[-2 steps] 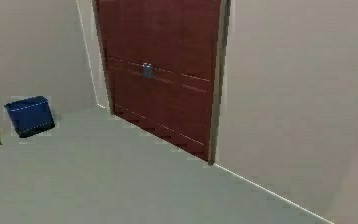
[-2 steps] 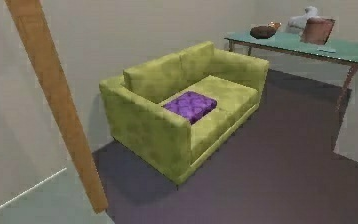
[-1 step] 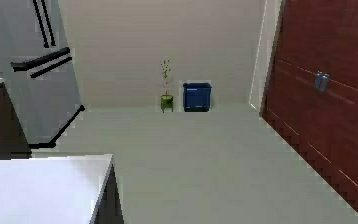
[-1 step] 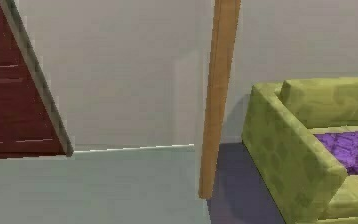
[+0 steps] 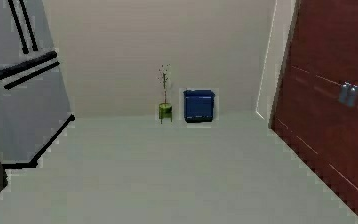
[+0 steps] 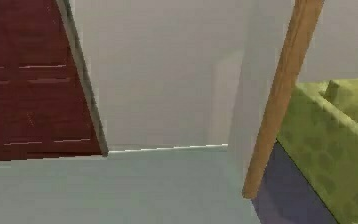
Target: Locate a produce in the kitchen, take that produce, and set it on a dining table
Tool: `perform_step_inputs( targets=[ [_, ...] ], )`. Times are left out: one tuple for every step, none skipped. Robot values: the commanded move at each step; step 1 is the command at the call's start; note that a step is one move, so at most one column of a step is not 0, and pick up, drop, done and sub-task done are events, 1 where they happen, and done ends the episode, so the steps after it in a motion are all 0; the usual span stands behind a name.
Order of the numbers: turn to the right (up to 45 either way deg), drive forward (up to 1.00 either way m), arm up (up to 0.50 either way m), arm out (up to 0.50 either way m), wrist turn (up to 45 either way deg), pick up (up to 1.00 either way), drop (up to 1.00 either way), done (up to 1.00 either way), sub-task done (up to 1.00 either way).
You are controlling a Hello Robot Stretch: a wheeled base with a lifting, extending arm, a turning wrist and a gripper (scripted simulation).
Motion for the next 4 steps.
perform_step_inputs(
  targets=[
    [-45.0,0.00,0.00,0.00,0.0,0.00,0.00,0.00,0.00],
    [-45.0,0.00,0.00,0.00,0.0,0.00,0.00,0.00,0.00],
    [-45.0,0.00,0.00,0.00,0.0,0.00,0.00,0.00,0.00],
    [-27.0,0.00,0.00,0.00,0.0,0.00,0.00,0.00,0.00]
  ],
)
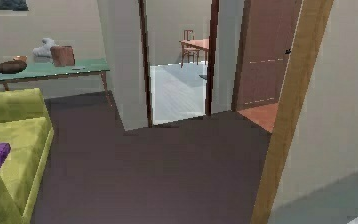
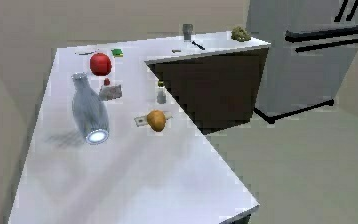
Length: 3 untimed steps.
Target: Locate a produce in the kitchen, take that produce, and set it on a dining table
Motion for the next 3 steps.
perform_step_inputs(
  targets=[
    [0.0,0.00,0.50,0.00,0.0,0.00,0.00,0.00,0.00],
    [0.0,0.00,0.38,0.00,0.0,0.00,0.00,0.00,0.00],
    [0.0,0.00,0.00,0.32,0.0,0.00,0.00,0.00,0.00]
  ],
)
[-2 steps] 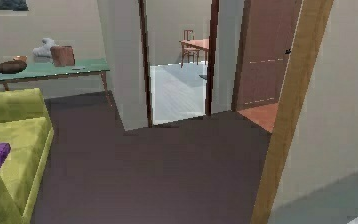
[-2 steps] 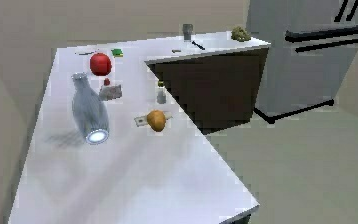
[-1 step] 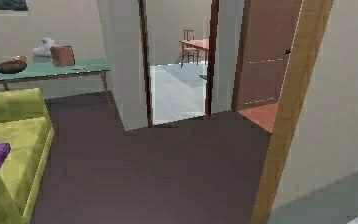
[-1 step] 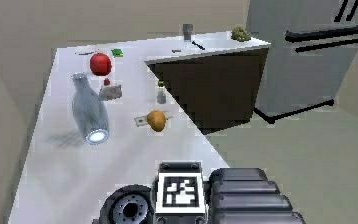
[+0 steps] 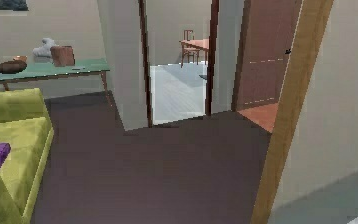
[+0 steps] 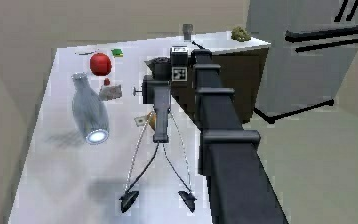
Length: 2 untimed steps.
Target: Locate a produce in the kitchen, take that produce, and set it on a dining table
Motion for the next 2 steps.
perform_step_inputs(
  targets=[
    [0.0,0.00,0.00,0.00,45.0,0.00,0.00,0.00,0.00],
    [0.0,0.00,0.00,0.00,45.0,0.00,0.00,0.00,0.00]
  ],
)
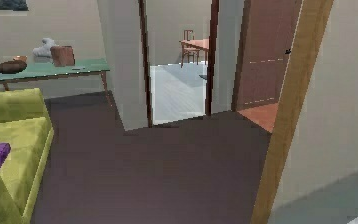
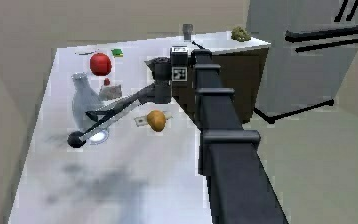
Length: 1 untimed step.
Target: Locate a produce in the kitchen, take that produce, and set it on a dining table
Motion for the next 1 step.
perform_step_inputs(
  targets=[
    [0.0,0.00,0.00,0.00,45.0,0.00,0.00,0.00,0.00]
  ],
)
